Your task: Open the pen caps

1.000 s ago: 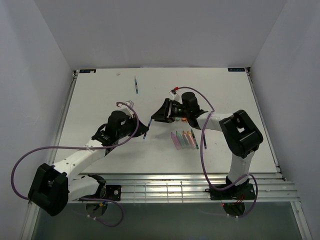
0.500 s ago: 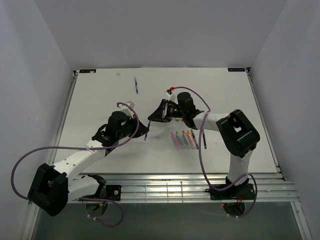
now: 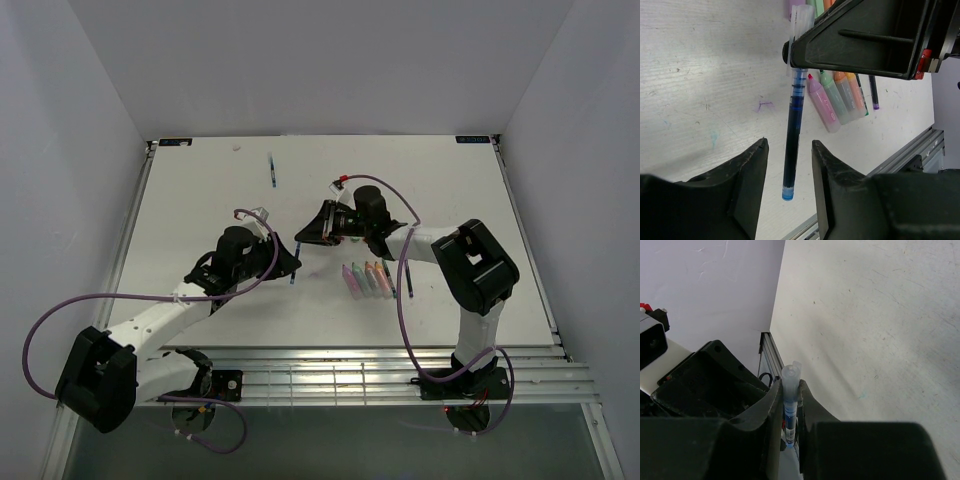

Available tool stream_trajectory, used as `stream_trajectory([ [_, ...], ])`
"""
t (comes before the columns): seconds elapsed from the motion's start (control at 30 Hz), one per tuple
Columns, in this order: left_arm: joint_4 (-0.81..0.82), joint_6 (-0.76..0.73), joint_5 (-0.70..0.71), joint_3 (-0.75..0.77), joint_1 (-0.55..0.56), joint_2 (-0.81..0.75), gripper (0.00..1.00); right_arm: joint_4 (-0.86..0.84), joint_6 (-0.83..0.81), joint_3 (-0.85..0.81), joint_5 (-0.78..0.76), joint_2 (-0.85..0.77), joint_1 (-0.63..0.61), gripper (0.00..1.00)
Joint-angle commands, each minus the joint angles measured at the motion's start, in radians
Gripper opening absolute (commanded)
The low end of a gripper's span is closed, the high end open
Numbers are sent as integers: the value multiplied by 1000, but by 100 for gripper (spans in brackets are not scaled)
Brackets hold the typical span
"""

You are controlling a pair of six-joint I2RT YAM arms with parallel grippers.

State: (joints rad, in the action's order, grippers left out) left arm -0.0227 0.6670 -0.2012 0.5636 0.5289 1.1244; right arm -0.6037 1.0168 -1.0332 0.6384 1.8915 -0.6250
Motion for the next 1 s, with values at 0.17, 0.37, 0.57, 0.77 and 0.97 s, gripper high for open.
stream_trajectory([
  [0.17,72,6,-38,-14,8,21,44,-65,19,13,1,-38,-2,8],
  [0.37,90,9,-56,-19,10,46,30,-65,22,1,0,-34,-8,8],
  [0.57,102,13,-60,-27,11,49,14,-64,25,-5,-2,-34,-12,8],
  [0.77,112,28,-72,-47,14,51,0,-41,13,-56,-20,-3,-10,8],
  [0.97,115,48,-61,-90,42,23,0,71,-46,-191,-83,50,-2,8],
])
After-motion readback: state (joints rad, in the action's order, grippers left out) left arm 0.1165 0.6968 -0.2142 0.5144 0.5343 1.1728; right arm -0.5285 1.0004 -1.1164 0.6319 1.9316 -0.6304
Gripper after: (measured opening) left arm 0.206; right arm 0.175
